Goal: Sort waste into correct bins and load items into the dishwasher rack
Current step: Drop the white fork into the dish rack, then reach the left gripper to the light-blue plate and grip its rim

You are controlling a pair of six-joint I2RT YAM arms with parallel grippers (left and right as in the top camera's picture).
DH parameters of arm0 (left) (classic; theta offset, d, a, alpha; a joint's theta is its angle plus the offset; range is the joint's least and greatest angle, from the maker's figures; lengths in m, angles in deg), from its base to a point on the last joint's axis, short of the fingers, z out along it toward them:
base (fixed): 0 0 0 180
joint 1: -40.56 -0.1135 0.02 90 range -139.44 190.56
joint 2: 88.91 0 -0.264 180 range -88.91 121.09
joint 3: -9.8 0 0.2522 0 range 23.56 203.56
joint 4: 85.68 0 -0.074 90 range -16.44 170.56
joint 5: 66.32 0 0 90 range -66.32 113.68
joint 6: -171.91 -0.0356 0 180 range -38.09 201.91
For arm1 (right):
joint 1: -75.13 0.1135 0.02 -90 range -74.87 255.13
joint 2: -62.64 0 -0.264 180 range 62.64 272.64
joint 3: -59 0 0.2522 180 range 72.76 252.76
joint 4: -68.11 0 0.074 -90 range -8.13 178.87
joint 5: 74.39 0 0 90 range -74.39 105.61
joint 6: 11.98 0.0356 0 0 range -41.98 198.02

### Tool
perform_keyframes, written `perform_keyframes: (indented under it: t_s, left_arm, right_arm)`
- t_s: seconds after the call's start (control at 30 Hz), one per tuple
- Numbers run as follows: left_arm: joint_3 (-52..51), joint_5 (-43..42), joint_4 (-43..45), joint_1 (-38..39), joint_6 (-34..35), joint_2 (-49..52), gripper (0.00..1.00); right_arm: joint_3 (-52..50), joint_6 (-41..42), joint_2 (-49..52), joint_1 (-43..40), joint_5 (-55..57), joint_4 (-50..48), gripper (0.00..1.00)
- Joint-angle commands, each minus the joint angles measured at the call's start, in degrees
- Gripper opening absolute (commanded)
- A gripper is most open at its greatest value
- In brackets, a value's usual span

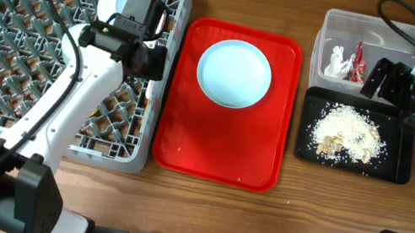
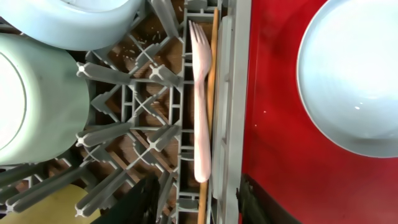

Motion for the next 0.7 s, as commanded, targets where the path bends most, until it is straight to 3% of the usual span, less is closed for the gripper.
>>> perform_keyframes:
  t_s: [0.0, 0.13, 0.3, 0.53, 0.67]
  left_arm:
    - [-0.17, -4.79, 1.55, 0.90, -0.39, -0.02, 0.44]
    - [-0.17, -13.57, 6.60, 5.46, -0.42, 0.00, 0.57]
    - [-0.17, -10.71, 14.43, 13.22, -0.66, 0.85, 0.63]
    - [-0.17, -3.28, 22.99, 20.65, -0.96, 8.96, 0.49]
    - [-0.17, -3.30, 25.40, 22.84, -3.67, 14.43, 0.51]
  right_arm:
    - [0.26, -0.79, -0.87, 0.17, 0.17, -0.02, 1.00]
    - [0.26, -0.76, -0.87, 0.17, 0.17, -0.09, 1.00]
    - [0.26, -0.76, -0.87, 0.17, 0.17, -0.07, 1.00]
    - [0.26, -0.76, -0.87, 0.17, 0.17, -0.02, 1.00]
    - [0.26, -0.76, -0.87, 0.17, 0.17, -0.04, 1.00]
